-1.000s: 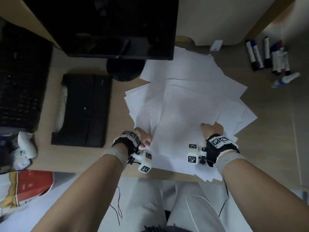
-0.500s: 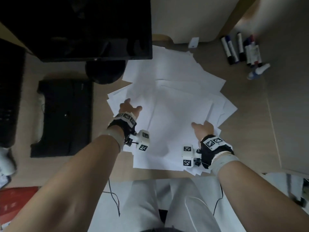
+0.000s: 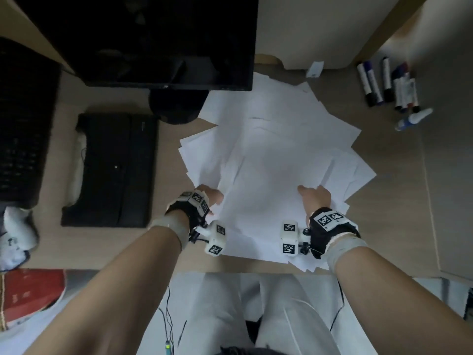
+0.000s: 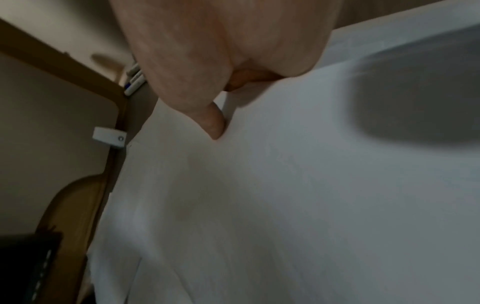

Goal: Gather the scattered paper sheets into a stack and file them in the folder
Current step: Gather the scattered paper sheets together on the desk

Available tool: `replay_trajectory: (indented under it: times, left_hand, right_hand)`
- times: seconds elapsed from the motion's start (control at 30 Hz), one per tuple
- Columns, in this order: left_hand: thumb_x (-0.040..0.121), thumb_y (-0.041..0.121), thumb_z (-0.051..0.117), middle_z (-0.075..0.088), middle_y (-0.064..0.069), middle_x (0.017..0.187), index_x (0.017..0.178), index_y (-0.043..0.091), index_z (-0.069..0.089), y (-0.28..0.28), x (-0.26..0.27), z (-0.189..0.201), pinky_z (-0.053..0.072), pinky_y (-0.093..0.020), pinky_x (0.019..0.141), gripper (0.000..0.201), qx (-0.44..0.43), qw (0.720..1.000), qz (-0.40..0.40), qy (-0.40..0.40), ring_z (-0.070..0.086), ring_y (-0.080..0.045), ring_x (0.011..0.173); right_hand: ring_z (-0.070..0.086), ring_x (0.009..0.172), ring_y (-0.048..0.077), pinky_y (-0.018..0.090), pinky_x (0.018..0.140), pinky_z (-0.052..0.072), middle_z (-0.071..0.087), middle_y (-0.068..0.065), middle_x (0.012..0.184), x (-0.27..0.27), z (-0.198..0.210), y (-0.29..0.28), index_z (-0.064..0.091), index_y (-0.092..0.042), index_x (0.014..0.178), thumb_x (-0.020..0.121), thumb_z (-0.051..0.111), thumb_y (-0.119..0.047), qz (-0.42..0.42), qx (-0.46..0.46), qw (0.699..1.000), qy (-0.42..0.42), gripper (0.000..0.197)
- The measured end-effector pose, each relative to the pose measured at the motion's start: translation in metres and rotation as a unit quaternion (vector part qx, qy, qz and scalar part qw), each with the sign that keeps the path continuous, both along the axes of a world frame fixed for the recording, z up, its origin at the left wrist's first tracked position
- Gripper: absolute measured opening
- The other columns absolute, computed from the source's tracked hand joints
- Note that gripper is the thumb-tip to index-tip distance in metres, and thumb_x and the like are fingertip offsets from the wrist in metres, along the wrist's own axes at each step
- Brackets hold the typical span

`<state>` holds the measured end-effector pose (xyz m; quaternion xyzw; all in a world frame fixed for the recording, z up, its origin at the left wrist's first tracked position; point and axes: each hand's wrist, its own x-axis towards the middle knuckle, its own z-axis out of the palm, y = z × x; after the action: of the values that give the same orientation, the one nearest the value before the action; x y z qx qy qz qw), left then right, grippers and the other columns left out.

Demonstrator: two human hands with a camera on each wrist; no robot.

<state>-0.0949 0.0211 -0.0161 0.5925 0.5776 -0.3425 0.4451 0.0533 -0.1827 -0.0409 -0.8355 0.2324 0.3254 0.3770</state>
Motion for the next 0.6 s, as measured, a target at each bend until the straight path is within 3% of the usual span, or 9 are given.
replay_trajectory:
  times: [0.07, 0.1, 0.17, 0.23, 0.33, 0.43, 0.5, 0.53, 0.6]
  left_hand:
    - [0.094, 0.011, 0.05, 0.061, -0.019, 0.121, 0.125, -0.001, 0.054, -0.016, -0.011, -0.003, 0.048, -0.025, 0.053, 0.033, -0.016, 1.0, -0.016, 0.002, 0.064, -0.031, 0.087]
    - [0.096, 0.014, 0.048, 0.059, -0.019, 0.127, 0.13, 0.0, 0.052, -0.023, -0.016, -0.005, 0.047, -0.025, 0.054, 0.037, -0.021, 1.0, -0.023, -0.004, 0.06, -0.028, 0.088]
    - [0.093, 0.022, 0.049, 0.063, -0.018, 0.112, 0.118, 0.004, 0.059, -0.034, -0.024, -0.004, 0.045, -0.027, 0.062, 0.032, 0.001, 0.999, -0.036, 0.003, 0.054, -0.024, 0.08]
    - [0.084, 0.028, 0.051, 0.061, -0.011, 0.098, 0.104, 0.006, 0.057, -0.036, -0.027, -0.002, 0.045, -0.031, 0.068, 0.03, 0.084, 0.996, -0.03, 0.004, 0.056, -0.024, 0.08]
    - [0.084, 0.026, 0.052, 0.056, -0.008, 0.123, 0.123, 0.012, 0.054, -0.028, -0.012, 0.0, 0.045, -0.034, 0.091, 0.041, 0.132, 0.99, 0.003, -0.051, 0.055, -0.029, 0.111]
    - [0.078, 0.028, 0.055, 0.059, -0.012, 0.1, 0.091, 0.009, 0.059, -0.026, 0.002, -0.007, 0.047, -0.035, 0.081, 0.024, 0.057, 0.996, 0.03, -0.055, 0.056, -0.028, 0.084]
    - [0.064, 0.032, 0.055, 0.061, -0.014, 0.092, 0.098, 0.003, 0.06, -0.03, 0.004, 0.0, 0.051, -0.039, 0.082, 0.045, 0.028, 0.998, 0.049, -0.041, 0.06, -0.031, 0.08]
    - [0.063, 0.031, 0.055, 0.062, -0.016, 0.095, 0.107, 0.002, 0.058, -0.03, 0.005, 0.005, 0.05, -0.042, 0.084, 0.052, 0.017, 0.998, 0.052, -0.028, 0.063, -0.033, 0.086]
    - [0.075, 0.027, 0.054, 0.061, -0.018, 0.109, 0.116, 0.001, 0.053, -0.027, 0.006, 0.015, 0.048, -0.041, 0.087, 0.048, 0.001, 0.999, 0.047, -0.01, 0.062, -0.035, 0.102]
  right_hand:
    - [0.051, 0.123, 0.032, 0.033, 0.094, 0.041, 0.047, 0.018, 0.141, -0.001, 0.003, 0.003, 0.038, 0.007, 0.14, 0.092, 0.059, -0.015, 0.039, -0.013, 0.999, 0.002, 0.056]
    - [0.051, 0.123, 0.032, 0.032, 0.093, 0.041, 0.046, 0.017, 0.143, -0.002, 0.002, 0.003, 0.037, 0.004, 0.142, 0.092, 0.058, -0.017, 0.066, -0.017, 0.998, 0.008, 0.058]
    - [0.049, 0.125, 0.033, 0.033, 0.093, 0.041, 0.043, 0.015, 0.146, -0.007, -0.001, 0.0, 0.032, -0.001, 0.146, 0.092, 0.057, -0.021, 0.129, -0.038, 0.991, 0.028, 0.062]
    - [0.05, 0.123, 0.035, 0.033, 0.09, 0.042, 0.044, 0.016, 0.143, -0.013, 0.0, -0.002, 0.03, -0.003, 0.146, 0.09, 0.059, -0.022, 0.161, -0.054, 0.985, 0.032, 0.066]
    - [0.046, 0.122, 0.039, 0.042, 0.096, 0.044, 0.039, 0.018, 0.142, -0.012, 0.005, 0.003, 0.029, -0.007, 0.143, 0.082, 0.068, -0.032, 0.185, -0.106, 0.977, 0.004, 0.076]
    - [0.045, 0.121, 0.039, 0.048, 0.097, 0.044, 0.038, 0.018, 0.139, -0.009, 0.008, 0.012, 0.031, -0.005, 0.139, 0.077, 0.067, -0.041, 0.213, -0.143, 0.966, 0.026, 0.08]
    - [0.049, 0.118, 0.037, 0.043, 0.093, 0.046, 0.042, 0.016, 0.138, -0.007, 0.01, 0.017, 0.034, -0.004, 0.139, 0.079, 0.066, -0.042, 0.218, -0.113, 0.968, 0.042, 0.077]
    - [0.054, 0.112, 0.035, 0.038, 0.087, 0.047, 0.049, 0.015, 0.132, -0.004, 0.011, 0.019, 0.041, -0.004, 0.134, 0.082, 0.064, -0.041, 0.222, -0.089, 0.97, 0.047, 0.068]
    - [0.061, 0.083, 0.029, 0.034, 0.073, 0.047, 0.063, 0.011, 0.102, 0.004, 0.016, 0.023, 0.061, -0.002, 0.107, 0.085, 0.06, -0.037, 0.215, -0.054, 0.974, 0.053, 0.041]
